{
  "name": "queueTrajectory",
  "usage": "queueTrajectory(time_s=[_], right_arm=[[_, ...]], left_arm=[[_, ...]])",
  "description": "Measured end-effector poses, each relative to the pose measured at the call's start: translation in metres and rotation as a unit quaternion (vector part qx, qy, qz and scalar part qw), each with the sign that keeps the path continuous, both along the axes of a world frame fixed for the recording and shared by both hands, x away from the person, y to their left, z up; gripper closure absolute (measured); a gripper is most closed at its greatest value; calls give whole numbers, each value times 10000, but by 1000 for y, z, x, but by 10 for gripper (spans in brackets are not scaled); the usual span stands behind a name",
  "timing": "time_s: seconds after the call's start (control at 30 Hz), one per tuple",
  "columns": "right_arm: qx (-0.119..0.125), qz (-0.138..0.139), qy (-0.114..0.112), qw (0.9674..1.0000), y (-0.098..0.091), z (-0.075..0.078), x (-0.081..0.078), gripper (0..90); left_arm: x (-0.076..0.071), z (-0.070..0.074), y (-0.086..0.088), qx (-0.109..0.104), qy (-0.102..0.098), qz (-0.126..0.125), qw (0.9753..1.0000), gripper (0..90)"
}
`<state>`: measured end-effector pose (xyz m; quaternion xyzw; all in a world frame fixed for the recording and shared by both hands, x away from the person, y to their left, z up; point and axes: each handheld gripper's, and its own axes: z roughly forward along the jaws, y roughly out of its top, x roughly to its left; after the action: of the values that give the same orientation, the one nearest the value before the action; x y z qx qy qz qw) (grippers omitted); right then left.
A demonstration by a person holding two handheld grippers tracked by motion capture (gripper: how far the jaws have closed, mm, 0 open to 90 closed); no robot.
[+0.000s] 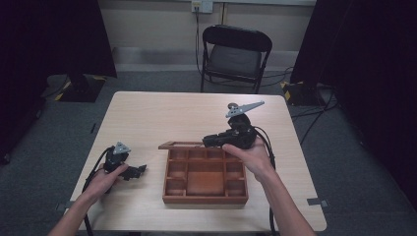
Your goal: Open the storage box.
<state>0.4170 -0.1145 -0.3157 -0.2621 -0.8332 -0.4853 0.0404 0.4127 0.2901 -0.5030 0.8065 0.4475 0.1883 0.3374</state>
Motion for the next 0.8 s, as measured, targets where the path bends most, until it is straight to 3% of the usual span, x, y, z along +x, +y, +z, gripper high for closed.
queueTrajectory(time_s=[0.8], right_arm=[[7, -13, 117, 9999, 0, 6, 10, 819]], left_arm=[[0, 0, 0, 23, 2, -20, 10000, 0]])
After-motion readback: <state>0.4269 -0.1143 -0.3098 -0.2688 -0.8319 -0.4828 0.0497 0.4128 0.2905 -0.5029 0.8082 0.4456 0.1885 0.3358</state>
